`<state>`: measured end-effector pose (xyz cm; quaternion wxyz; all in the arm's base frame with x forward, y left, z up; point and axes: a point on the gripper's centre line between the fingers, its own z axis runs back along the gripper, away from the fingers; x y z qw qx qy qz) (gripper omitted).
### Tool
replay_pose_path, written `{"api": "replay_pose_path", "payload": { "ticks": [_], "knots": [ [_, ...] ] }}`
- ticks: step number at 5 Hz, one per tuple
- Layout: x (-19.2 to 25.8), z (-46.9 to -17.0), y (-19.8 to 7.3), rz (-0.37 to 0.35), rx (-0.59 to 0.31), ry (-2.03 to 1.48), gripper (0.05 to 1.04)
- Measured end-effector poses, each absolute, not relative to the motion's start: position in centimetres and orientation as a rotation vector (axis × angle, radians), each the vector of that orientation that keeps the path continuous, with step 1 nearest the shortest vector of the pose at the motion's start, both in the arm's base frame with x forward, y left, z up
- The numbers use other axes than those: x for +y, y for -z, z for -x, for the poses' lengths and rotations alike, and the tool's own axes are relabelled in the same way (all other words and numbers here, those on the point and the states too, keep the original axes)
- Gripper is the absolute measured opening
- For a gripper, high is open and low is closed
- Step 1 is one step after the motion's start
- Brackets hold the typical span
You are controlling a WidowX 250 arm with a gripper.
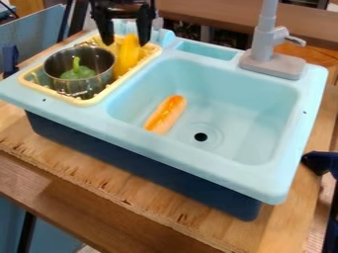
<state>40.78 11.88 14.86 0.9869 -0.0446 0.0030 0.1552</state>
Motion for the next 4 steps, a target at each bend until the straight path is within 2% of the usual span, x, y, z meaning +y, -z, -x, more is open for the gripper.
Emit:
{"api": "replay_pose_path", "payload": {
  "ticks": [1,2,4],
  "knots": [
    [11.68,-40.73,-14.01,0.107,0.014,-0.32,0.681],
    [11.57,-40.63,-14.06,0.112,0.021,-0.322,0.465],
    [11.26,-40.17,-14.89,0.086,0.057,-0.298,0.463]
  ]
}}
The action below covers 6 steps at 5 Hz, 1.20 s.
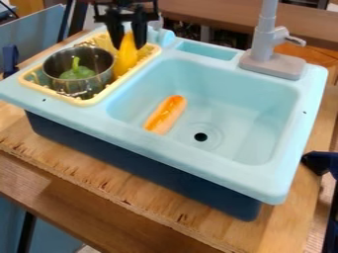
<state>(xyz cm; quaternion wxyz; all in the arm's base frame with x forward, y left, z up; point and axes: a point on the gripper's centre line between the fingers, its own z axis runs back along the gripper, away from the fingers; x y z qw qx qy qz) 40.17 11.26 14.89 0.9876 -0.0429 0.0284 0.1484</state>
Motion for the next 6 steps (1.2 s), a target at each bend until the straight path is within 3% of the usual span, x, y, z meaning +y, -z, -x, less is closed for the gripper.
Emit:
{"api": "replay_pose_path", "payload": {
  "ticks": [1,2,3,4,5,6],
  "knots": [
    [9.3,-39.7,-18.6,0.015,0.059,-0.218,0.463],
    [6.8,-38.0,-23.4,-0.006,-0.047,-0.168,0.462],
    [5.2,-36.8,-23.8,0.014,-0.055,-0.132,0.462],
    [2.7,-35.5,-24.0,0.125,-0.058,-0.058,0.462],
    [1.0,-35.1,-21.2,0.32,-0.032,-0.003,0.462],
    [0.2,-35.2,-18.5,0.437,0.041,0.003,0.462]
  ]
}}
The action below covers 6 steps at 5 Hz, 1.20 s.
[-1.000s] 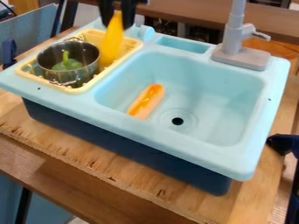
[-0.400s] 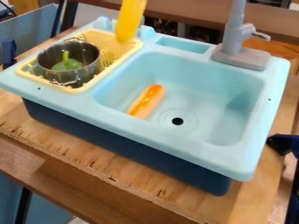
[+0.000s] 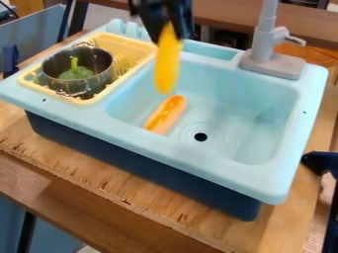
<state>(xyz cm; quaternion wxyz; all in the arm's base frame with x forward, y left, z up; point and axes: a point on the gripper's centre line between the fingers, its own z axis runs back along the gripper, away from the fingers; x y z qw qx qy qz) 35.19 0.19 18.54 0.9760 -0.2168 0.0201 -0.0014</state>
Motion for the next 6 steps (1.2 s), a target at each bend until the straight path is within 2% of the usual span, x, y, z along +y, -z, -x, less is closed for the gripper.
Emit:
{"api": "replay_pose_path", "payload": {
  "ticks": [2,3,4,5,6],
  "knots": [
    [-0.7,-35.1,-14.9,0.528,0.187,0.039,0.462],
    [-1.4,-34.9,-13.6,0.537,0.26,0.058,0.462],
    [-2.0,-35.1,-12.1,0.531,0.357,0.057,0.462],
    [-1.6,-35.2,-11.3,0.497,0.369,0.027,0.462],
    [-0.8,-35.1,-9.3,0.447,0.432,-0.009,0.46]
  ]
}}
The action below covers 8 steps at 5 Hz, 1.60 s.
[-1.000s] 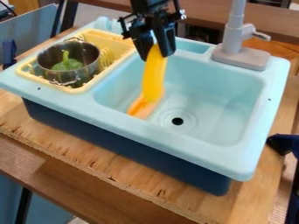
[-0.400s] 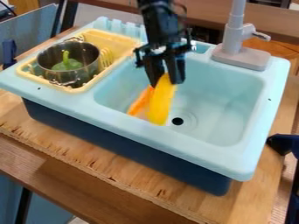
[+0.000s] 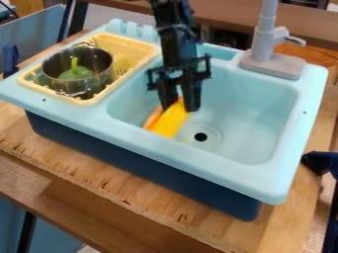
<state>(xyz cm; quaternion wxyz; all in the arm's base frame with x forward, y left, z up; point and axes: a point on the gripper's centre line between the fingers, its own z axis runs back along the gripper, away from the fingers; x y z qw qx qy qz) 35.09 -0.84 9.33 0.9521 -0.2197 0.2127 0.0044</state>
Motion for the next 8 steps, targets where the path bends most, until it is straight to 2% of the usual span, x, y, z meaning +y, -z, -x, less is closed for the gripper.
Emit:
{"api": "replay_pose_path", "payload": {
  "ticks": [1,2,3,4,5,6,7,8],
  "knots": [
    [-0.2,-35.1,-9.1,0.409,0.438,-0.039,0.531],
    [0.1,-35.2,-9.4,0.387,0.431,-0.033,0.844],
    [0.0,-35.2,-9.8,0.386,0.423,-0.028,1.011],
    [-0.6,-35.1,-12.8,0.387,0.354,0.004,1.008],
    [-1.3,-34.1,-16.4,0.315,0.3,0.071,1.003],
    [-2.4,-32.1,-20.7,0.195,0.228,0.173,1.001],
    [-1.5,-30.4,-20.0,0.106,0.271,0.126,1.001],
    [-1.5,-30.4,-20.0,0.102,0.27,0.127,1.001]
  ]
}}
